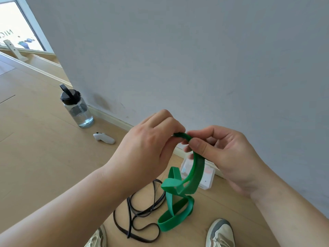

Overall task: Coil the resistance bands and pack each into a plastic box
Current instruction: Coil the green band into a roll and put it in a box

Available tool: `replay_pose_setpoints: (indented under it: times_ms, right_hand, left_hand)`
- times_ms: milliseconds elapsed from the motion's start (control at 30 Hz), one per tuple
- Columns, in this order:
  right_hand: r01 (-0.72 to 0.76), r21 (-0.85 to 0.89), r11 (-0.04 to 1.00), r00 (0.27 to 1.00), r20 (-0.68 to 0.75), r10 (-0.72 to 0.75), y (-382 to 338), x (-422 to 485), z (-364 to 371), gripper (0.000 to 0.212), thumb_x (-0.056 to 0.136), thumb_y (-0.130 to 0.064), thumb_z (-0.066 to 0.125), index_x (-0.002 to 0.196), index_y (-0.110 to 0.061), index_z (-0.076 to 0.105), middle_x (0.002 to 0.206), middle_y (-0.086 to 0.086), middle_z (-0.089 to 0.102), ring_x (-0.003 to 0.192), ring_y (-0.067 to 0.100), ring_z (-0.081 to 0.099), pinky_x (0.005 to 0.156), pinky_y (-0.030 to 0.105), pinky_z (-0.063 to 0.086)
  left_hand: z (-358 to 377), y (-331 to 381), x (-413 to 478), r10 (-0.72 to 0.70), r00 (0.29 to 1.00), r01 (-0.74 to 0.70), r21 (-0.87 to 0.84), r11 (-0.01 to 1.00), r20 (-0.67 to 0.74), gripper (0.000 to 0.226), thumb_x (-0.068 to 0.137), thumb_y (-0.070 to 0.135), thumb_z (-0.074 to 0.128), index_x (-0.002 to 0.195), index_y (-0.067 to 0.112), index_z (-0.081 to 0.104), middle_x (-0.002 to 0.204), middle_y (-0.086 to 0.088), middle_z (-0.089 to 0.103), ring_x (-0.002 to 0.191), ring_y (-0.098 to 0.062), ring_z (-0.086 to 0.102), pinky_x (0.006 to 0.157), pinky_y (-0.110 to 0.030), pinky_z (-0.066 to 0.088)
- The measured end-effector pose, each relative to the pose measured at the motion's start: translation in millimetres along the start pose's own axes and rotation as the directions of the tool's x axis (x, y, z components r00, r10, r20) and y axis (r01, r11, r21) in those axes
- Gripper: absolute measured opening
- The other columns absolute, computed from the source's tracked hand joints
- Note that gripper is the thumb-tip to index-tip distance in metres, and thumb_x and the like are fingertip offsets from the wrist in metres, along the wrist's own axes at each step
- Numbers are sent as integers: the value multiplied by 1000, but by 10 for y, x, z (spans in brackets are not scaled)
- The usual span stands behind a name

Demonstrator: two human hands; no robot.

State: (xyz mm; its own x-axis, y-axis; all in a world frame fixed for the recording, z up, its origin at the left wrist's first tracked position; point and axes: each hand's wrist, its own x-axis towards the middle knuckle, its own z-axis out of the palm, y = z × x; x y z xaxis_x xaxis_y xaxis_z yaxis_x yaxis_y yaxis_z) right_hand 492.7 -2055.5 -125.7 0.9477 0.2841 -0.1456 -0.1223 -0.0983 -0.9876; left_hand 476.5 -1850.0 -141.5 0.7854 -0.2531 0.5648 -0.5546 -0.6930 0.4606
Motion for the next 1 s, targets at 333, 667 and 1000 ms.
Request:
replay_pose_setpoints:
  times_ms: [333, 667, 1000]
  right_hand:
    - [105, -6, 994, 978, -183, -105, -95, -89, 131, 22, 69, -24, 84, 91, -20, 81, 90, 3, 82, 88, 22, 79, 85, 42, 62]
    - [-10, 197, 980, 956, -285, 67, -56, -83, 203, 30, 72, -25, 82, 100, -14, 77, 86, 11, 81, 85, 25, 79, 92, 45, 61]
    - [27, 191, 981, 943, -330, 38, 30, -54, 296, 21, 76, -25, 81, 96, -19, 83, 89, 7, 81, 94, 21, 78, 100, 41, 58]
  left_hand:
    - [164, 97, -42, -66, 979, 46, -107, 993, -193, 7, 93, 7, 70, 98, 7, 74, 82, -1, 60, 62, -24, 63, 51, -42, 53]
    - [353, 202, -68, -293, 941, 222, -343, 913, -172, 6, 91, 12, 75, 95, 10, 79, 81, 1, 68, 65, -15, 70, 59, -39, 59]
    - [289, 146, 12, -328, 916, 254, -300, 919, -229, 5, 90, 11, 77, 93, 7, 78, 80, 1, 71, 64, -12, 71, 60, -36, 59]
